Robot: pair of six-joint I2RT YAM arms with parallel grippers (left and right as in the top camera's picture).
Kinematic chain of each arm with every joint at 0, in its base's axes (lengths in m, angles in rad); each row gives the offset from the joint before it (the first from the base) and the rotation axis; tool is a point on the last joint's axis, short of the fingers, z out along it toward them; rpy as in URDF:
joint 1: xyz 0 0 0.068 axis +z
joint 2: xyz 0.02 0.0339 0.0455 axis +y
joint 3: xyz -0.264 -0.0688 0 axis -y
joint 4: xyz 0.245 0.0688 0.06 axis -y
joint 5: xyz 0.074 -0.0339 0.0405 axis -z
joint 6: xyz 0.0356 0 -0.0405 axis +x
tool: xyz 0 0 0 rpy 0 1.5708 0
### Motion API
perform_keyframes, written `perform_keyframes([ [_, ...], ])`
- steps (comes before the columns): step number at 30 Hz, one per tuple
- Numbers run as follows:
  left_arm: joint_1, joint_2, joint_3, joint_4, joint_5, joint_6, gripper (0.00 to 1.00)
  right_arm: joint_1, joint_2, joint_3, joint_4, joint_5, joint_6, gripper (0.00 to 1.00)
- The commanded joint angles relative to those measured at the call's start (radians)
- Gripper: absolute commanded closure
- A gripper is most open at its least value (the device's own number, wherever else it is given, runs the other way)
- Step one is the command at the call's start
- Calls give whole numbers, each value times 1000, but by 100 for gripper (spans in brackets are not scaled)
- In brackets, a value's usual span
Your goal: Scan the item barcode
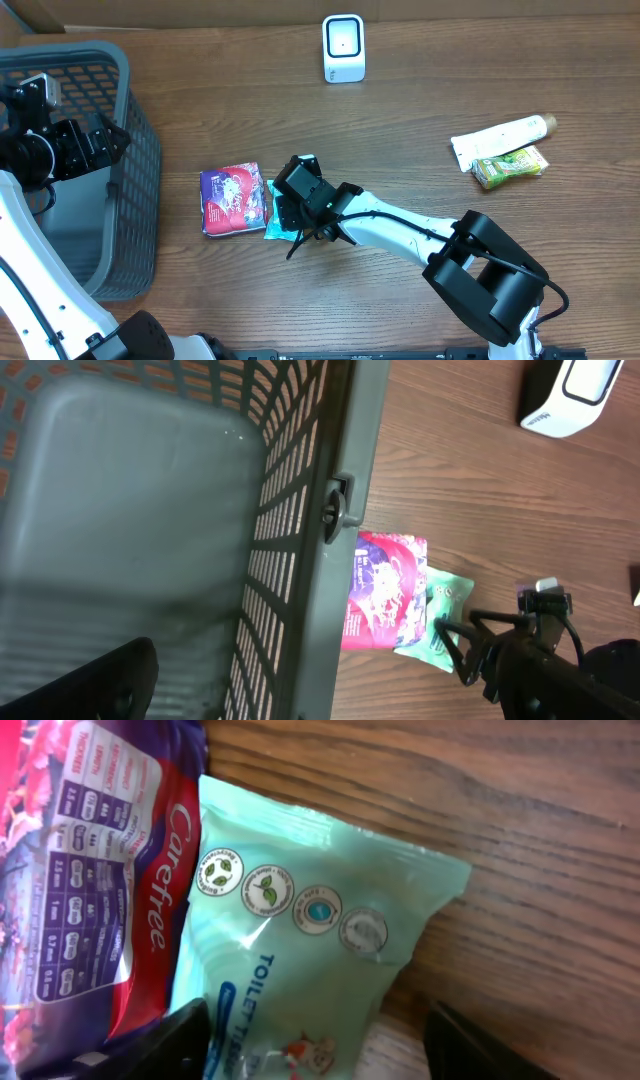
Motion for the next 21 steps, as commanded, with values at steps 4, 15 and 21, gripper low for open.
perform_keyframes([
  [4, -2, 6, 2, 1, -2, 3, 0, 5, 6, 75, -112, -2, 43, 43],
  [15, -2, 6, 2, 1, -2, 3, 0, -29, 6, 143, -238, -88, -129, 55],
  [21, -2, 6, 2, 1, -2, 3, 1, -15, 6, 151, -160, -166, -229, 66],
])
